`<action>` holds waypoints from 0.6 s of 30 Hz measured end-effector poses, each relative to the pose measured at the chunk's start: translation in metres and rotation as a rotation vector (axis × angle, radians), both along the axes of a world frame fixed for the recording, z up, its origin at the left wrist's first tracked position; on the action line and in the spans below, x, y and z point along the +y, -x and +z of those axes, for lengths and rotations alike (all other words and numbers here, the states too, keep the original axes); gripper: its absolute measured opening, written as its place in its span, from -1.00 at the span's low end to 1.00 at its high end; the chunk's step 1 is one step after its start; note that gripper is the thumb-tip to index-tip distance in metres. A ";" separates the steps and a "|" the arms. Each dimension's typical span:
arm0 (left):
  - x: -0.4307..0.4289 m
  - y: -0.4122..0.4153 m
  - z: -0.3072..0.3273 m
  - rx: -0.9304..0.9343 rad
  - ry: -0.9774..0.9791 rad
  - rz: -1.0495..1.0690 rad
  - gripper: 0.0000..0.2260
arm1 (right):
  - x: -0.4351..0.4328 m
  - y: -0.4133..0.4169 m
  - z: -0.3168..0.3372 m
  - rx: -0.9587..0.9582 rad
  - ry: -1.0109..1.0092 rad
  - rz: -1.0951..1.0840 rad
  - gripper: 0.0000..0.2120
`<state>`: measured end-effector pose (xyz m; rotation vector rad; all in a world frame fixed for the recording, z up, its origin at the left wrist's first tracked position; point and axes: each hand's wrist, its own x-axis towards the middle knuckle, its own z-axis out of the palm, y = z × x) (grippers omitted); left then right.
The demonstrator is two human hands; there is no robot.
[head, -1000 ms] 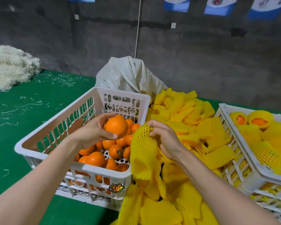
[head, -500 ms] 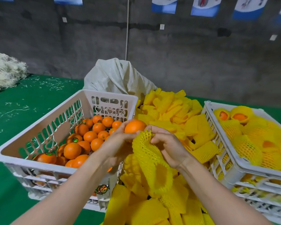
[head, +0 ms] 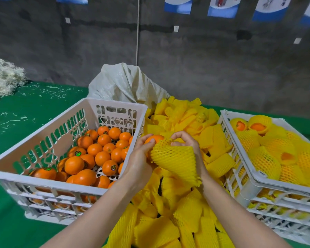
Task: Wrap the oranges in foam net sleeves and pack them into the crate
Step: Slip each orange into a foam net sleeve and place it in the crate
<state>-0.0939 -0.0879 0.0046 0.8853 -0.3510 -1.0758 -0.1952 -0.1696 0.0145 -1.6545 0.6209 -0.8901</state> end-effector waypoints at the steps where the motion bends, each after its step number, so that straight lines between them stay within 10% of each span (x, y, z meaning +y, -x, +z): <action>1: 0.001 0.000 -0.002 0.007 0.026 -0.029 -0.63 | -0.001 0.002 -0.001 0.001 0.001 -0.028 -0.74; 6: 0.003 -0.002 -0.013 -0.191 0.087 -0.157 -0.31 | 0.006 0.006 -0.009 0.041 0.095 -0.218 -0.75; 18: -0.011 0.018 -0.020 0.170 0.282 -0.180 -0.63 | 0.030 0.002 -0.026 0.018 0.415 -0.326 -0.76</action>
